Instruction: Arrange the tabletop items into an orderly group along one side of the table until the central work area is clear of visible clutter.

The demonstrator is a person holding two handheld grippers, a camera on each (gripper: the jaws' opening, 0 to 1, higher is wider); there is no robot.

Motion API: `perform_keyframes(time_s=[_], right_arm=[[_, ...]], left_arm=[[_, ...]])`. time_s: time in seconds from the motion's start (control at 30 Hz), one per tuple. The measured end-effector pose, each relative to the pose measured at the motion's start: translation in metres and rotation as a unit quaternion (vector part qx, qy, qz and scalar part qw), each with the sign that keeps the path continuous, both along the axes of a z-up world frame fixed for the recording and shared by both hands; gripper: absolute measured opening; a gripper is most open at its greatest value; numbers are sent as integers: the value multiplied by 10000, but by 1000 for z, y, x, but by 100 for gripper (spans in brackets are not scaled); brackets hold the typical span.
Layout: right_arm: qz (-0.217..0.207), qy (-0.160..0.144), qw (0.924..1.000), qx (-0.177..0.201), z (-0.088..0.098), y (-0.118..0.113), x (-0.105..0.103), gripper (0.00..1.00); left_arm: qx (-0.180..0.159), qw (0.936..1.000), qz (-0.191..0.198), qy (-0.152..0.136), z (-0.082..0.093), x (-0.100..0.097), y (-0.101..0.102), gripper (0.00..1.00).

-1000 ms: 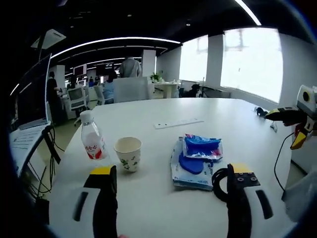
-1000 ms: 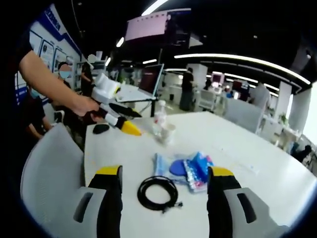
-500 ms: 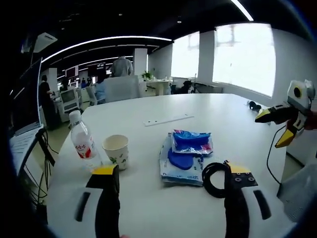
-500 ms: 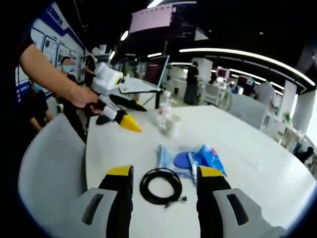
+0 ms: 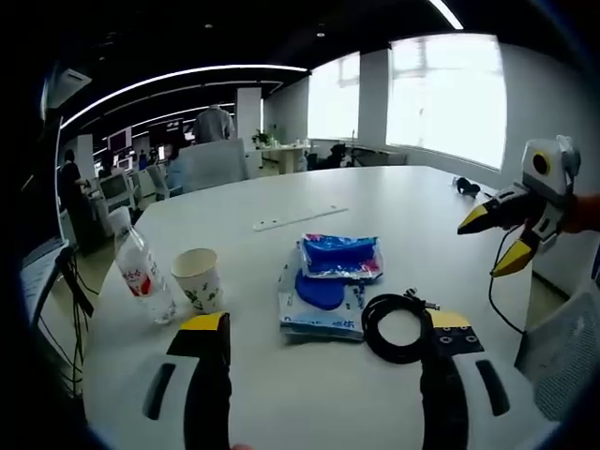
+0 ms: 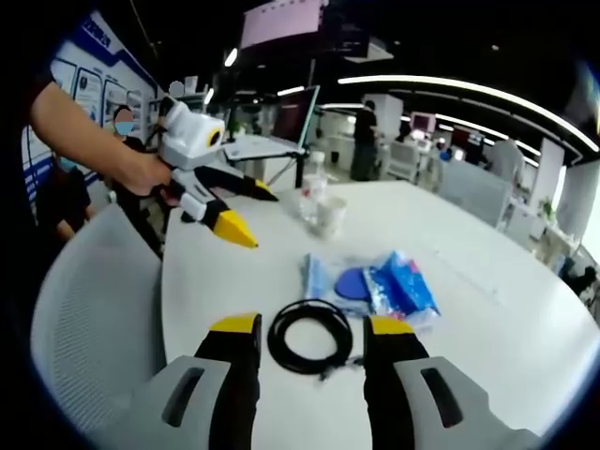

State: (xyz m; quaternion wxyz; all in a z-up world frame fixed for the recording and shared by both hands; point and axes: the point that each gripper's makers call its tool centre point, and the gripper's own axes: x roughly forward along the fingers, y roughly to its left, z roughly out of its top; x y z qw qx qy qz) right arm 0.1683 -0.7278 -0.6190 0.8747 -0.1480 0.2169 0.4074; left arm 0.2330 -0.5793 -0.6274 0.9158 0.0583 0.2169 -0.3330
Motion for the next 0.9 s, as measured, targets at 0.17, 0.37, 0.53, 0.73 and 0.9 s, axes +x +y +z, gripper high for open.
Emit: perform_keyframes(time_s=[0.17,0.37,0.53,0.73,0.9], right_arm=[[-107,204,9997,-22,-10,-3,1,37],[-236,429,9988,-18,-22,-6,1,34],[-331,580,9978,-53,-32,-7,1,32],[-511,813,9953,-89,-45,-9,4,31],[-720,1002,9924,-38,-52,-12,10,29]], left_arm=[[35,10000,-32,32,-4,-1,-1,79],[129,9998,-136,77,-13,-6,-8,74],[214,9994,-242,126,-22,-9,-15,71],[177,9992,-289,192,-27,-8,-21,68],[159,9992,-280,257,-31,-6,-26,65]])
